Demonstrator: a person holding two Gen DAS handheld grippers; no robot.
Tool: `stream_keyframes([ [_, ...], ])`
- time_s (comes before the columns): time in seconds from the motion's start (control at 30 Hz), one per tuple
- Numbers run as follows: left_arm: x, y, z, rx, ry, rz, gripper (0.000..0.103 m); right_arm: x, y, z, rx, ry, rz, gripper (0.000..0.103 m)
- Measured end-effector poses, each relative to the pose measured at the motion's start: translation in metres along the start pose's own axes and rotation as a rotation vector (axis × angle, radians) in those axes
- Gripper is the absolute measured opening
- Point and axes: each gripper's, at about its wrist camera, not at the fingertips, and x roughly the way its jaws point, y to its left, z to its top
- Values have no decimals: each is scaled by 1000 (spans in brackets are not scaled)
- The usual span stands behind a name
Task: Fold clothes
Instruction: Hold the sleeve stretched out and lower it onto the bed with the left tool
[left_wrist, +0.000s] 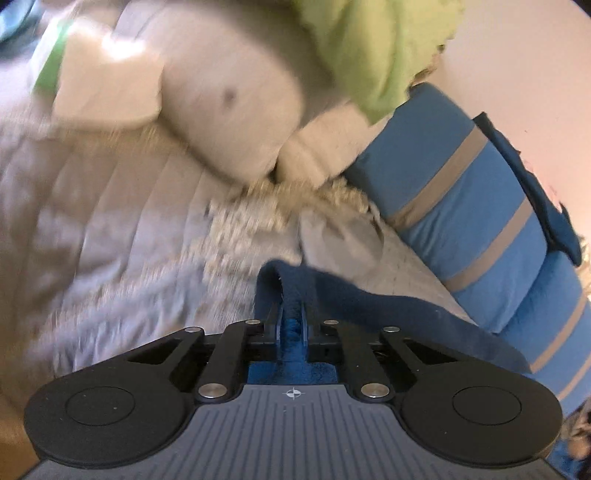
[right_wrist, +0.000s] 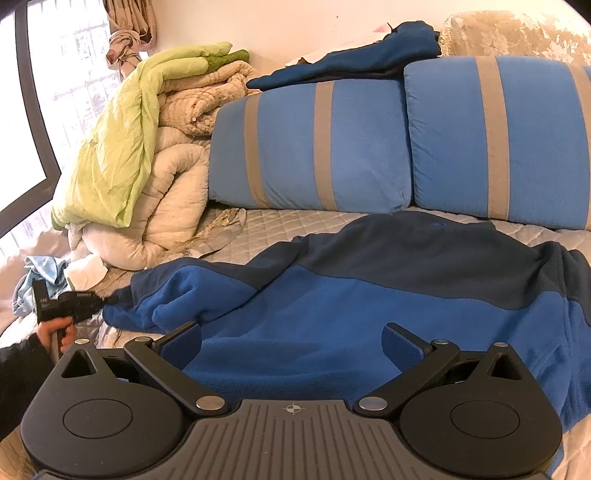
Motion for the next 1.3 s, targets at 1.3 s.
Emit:
stream_keyframes([
  [1.3, -1, 55, -32, -491, 140, -154, 25, -6, -6, -1, 19, -19, 14, 103],
])
